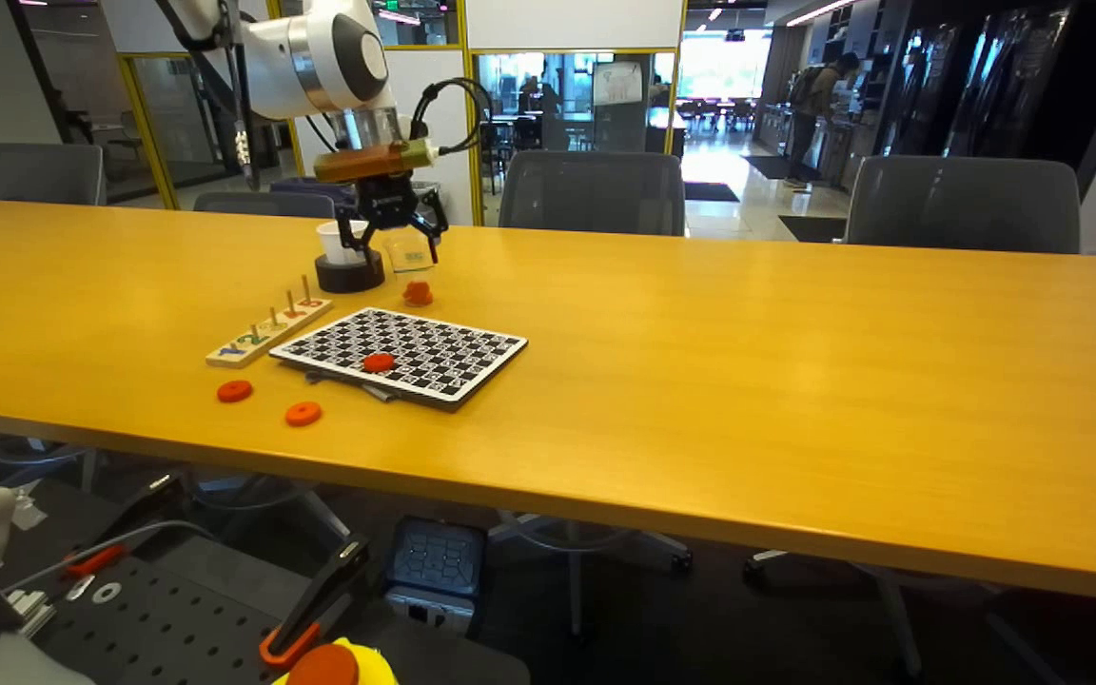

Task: Pick up all the orange objects from the checkers board and the table, and put them in two cups

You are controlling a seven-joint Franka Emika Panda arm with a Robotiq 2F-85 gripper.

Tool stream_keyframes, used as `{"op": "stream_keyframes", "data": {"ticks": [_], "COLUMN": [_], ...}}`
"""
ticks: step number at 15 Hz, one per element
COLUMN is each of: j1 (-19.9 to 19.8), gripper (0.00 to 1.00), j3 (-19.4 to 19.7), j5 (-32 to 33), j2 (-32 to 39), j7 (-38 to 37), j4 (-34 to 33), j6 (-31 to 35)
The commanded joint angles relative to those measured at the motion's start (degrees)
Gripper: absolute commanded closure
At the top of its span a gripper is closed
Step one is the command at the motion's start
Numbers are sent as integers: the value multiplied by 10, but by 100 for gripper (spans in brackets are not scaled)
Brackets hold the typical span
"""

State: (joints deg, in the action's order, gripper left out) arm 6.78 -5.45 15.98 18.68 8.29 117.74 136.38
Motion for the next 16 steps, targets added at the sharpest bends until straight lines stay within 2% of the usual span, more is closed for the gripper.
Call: {"op": "stream_keyframes", "data": {"ticks": [1,7,16], "j1": [-4,-6,-32], "gripper": [0,0,0], "j3": [8,15,18], "j5": [-9,-21,-136], "j2": [-70,-109,-122], "j7": [-49,-114,-118], "j4": [118,211,281], "j6": [71,126,169]}}
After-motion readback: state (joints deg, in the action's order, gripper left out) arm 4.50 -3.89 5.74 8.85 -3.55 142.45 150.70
